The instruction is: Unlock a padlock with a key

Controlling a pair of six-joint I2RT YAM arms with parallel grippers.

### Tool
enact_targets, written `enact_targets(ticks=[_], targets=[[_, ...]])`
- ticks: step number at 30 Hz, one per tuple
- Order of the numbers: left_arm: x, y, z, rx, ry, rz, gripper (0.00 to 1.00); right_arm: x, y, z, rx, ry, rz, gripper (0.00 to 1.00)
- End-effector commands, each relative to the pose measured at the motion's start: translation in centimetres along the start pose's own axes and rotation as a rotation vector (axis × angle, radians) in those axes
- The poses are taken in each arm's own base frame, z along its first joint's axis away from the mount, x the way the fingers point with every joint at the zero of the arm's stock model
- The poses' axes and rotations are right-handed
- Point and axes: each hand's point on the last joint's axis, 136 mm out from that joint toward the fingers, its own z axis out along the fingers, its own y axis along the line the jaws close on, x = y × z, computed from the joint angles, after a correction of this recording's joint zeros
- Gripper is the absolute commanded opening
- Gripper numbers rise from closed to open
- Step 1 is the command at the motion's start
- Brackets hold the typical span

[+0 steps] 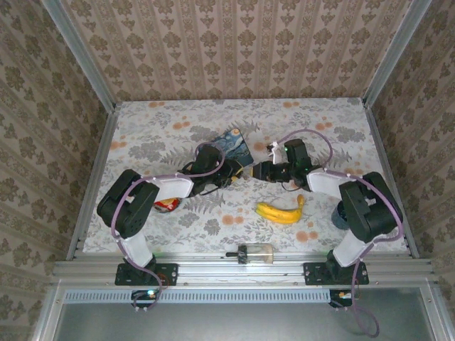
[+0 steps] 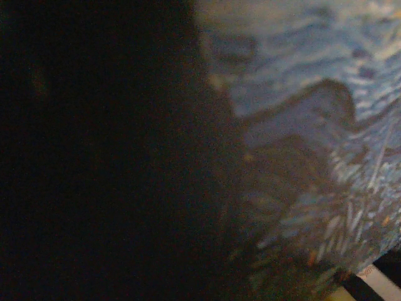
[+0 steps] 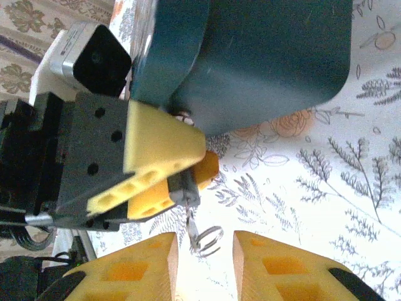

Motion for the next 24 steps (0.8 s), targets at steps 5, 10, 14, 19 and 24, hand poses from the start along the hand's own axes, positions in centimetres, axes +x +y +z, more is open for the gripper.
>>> enact_targets(ticks=[5, 10, 14, 19, 24], targets=[[2.2, 4.2, 0.9, -0.133, 0.113, -0.122, 0.00, -0.3, 0.6, -0.7, 0.036, -0.085, -0.004, 0.24], [2.2, 4.3, 1.0, -0.135, 0.116, -0.125, 0.00, -0.2, 0.8, 0.2, 0.029, -0.077, -0.006, 0.24], [2.3, 4.4, 0.9, -0.135, 0.117, -0.127, 0.00, -0.3, 1.2, 0.8, 0.019, -0.070, -0.015, 0.24], [2.3, 4.4, 1.1, -0.131, 0.117, -0.130, 0.00, -0.1, 1.4, 1.1, 0.018, -0.058, -0.020, 0.24], [2.2, 4.3, 1.1, -0.128, 0.116, -0.134, 0.00, 0.3, 1.4, 1.2, 0.022, -0.044, -0.020, 0.24]])
